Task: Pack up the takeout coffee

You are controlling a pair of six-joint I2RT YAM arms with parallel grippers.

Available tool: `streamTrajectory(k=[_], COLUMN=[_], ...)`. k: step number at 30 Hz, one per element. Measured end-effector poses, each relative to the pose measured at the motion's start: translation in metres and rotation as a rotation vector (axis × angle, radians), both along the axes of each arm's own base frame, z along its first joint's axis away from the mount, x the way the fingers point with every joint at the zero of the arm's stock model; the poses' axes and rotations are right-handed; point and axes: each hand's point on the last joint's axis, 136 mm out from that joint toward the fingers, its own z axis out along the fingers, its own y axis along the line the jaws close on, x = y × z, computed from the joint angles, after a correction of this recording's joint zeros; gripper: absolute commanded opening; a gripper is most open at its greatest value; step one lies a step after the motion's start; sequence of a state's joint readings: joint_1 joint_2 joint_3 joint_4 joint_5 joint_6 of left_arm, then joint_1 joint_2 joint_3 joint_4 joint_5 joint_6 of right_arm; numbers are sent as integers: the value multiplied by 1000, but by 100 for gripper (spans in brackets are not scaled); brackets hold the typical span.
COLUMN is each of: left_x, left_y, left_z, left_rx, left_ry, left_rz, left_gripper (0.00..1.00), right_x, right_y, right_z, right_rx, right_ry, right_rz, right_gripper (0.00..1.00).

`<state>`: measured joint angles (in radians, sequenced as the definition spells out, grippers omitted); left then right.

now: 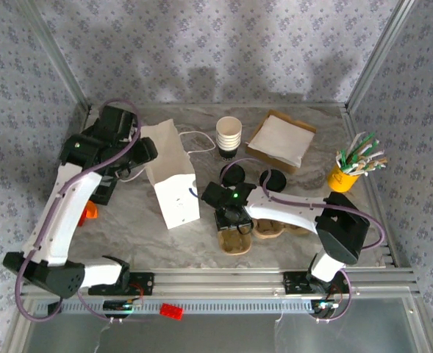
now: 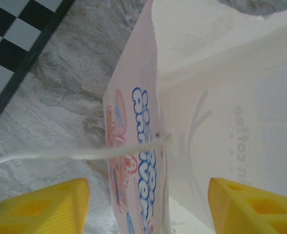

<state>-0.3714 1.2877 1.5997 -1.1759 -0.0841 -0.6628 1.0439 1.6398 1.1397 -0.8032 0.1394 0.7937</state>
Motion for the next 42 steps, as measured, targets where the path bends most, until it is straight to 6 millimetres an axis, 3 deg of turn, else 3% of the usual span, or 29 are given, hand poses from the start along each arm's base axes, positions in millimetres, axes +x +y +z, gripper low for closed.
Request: streamTrajectory(k=[3,8,17,22,25,34,42], left_x=[9,10,10,7,7,4,-4], left_y=[-5,-12,-9,-8,-9,-15,-14], left_z=[-7,-13,-14,-12,-12,-11,-7], left_rx=[-9,-9,-5,-6,-6,-38,-47], left_ry=[12,31,34,30,31,38,34], left_rz=[-35,-88,-107,-113,-121,-142,-148], left_gripper=[42,27,12,11,15,28,41], right_x=[-2,-3,0,3,5,8,8], right_y=[1,0,-9,-4,-3,3,9], right_z=[0,0,-4,-12,-16,-15,-2], right_rx=[-2,-18,-76,-89,-107,-96,-78], right_ry=[-4,-16,-35,-28,-27,-45,-62], right_rz=[10,6,-32,-28,-28,-27,-15], right_gripper=[58,57,50,49,47,31,30])
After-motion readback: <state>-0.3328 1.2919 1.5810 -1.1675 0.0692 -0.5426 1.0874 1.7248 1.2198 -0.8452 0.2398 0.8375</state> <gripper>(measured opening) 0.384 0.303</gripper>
